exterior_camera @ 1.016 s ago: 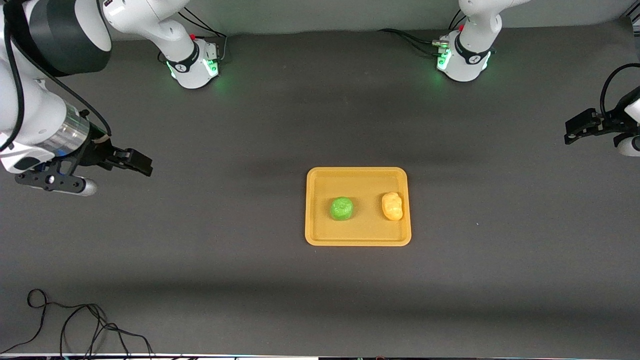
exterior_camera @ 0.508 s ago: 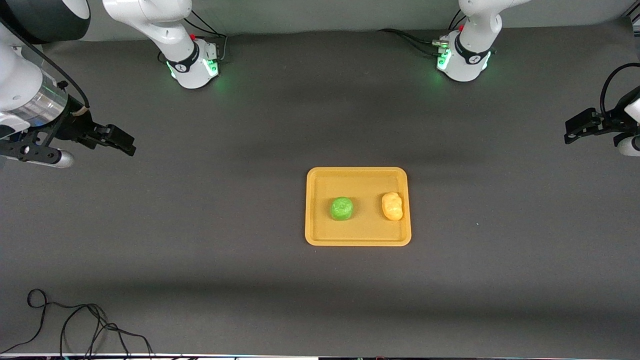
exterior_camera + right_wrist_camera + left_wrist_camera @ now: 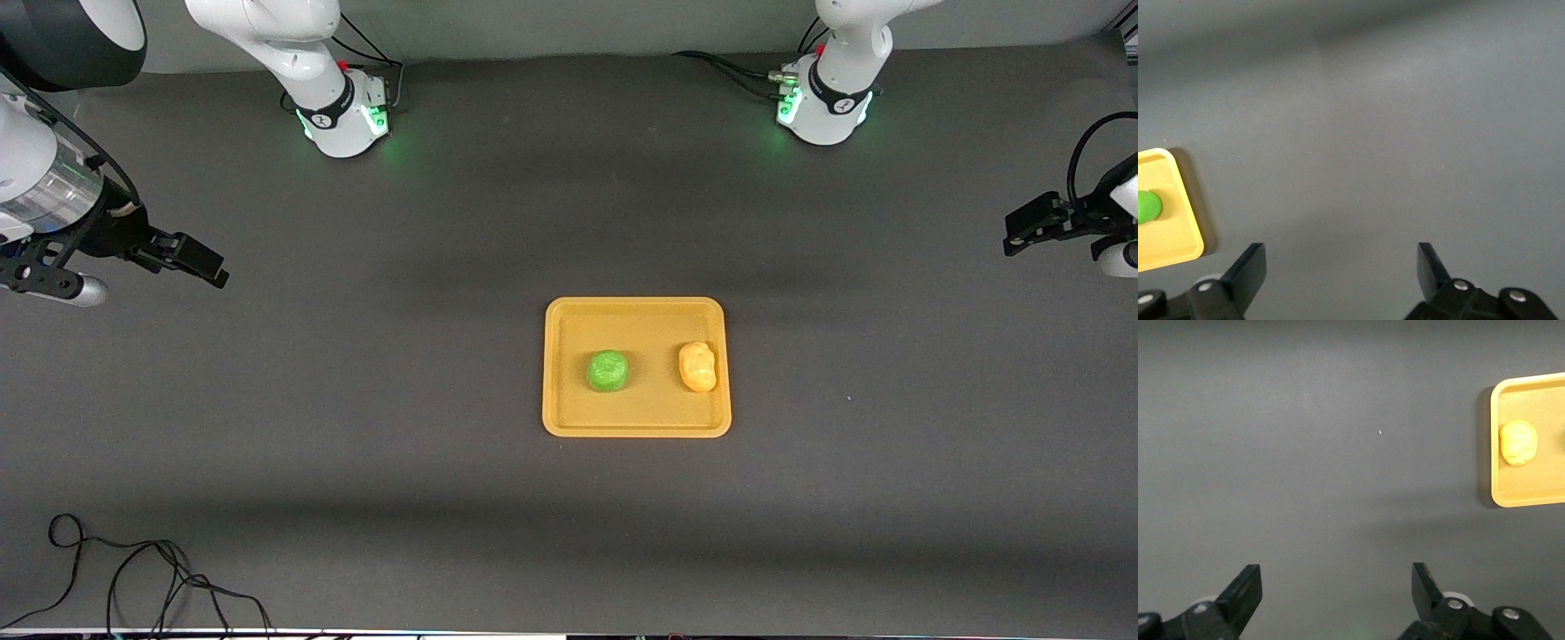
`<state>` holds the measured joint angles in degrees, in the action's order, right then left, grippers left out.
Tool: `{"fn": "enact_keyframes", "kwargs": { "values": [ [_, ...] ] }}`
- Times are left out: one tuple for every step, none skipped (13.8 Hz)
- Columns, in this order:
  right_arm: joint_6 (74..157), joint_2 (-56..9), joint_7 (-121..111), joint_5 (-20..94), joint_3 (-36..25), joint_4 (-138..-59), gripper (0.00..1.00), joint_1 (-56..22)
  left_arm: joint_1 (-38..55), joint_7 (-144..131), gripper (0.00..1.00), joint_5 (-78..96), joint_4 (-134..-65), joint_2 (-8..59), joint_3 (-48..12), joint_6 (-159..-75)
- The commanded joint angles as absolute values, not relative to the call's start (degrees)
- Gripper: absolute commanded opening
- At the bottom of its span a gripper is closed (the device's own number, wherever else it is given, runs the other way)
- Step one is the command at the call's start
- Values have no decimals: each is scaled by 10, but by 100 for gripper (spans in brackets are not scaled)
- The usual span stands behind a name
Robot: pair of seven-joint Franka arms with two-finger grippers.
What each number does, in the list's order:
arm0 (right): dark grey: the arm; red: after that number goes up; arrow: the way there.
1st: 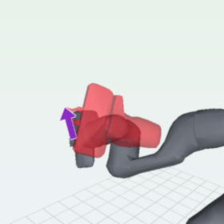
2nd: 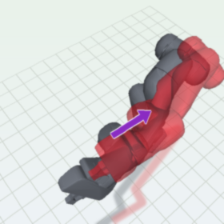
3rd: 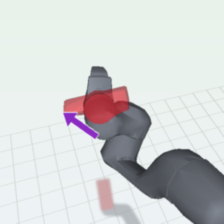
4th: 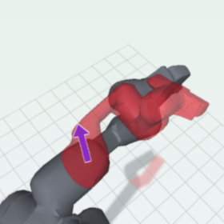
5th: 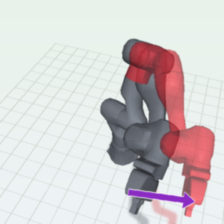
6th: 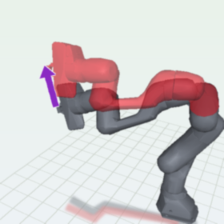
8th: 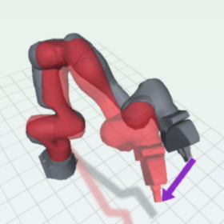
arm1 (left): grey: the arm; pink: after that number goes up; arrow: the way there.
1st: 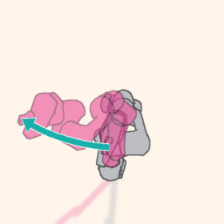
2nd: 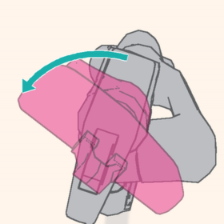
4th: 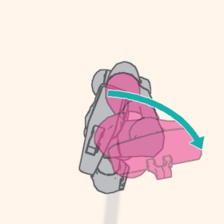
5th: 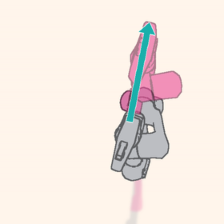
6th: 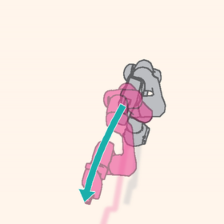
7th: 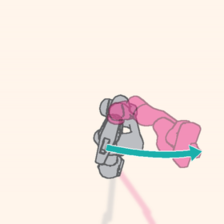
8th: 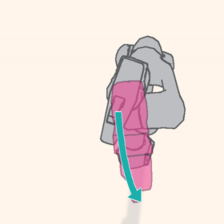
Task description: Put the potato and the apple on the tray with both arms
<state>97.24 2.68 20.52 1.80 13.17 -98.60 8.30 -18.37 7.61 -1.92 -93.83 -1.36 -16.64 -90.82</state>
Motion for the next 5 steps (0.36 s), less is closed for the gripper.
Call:
{"fn": "enact_keyframes", "kwargs": {
  "values": [
    [978,39,141,27,136,-998,100,91,-180,83,100,-24,-925,-13,-165,-896],
    [977,39,122,27,135,-998,100,92,-180,84,100,-24,-925,-13,-165,-896],
    [976,40,145,27,135,-999,100,91,-180,84,100,-24,-925,-13,-165,-896],
    [976,40,162,27,135,-999,100,89,-181,84,100,-24,-925,-13,-165,-896],
    [976,40,159,27,135,-1000,100,88,-181,84,100,-24,-925,-13,-165,-896]
  ]
}}
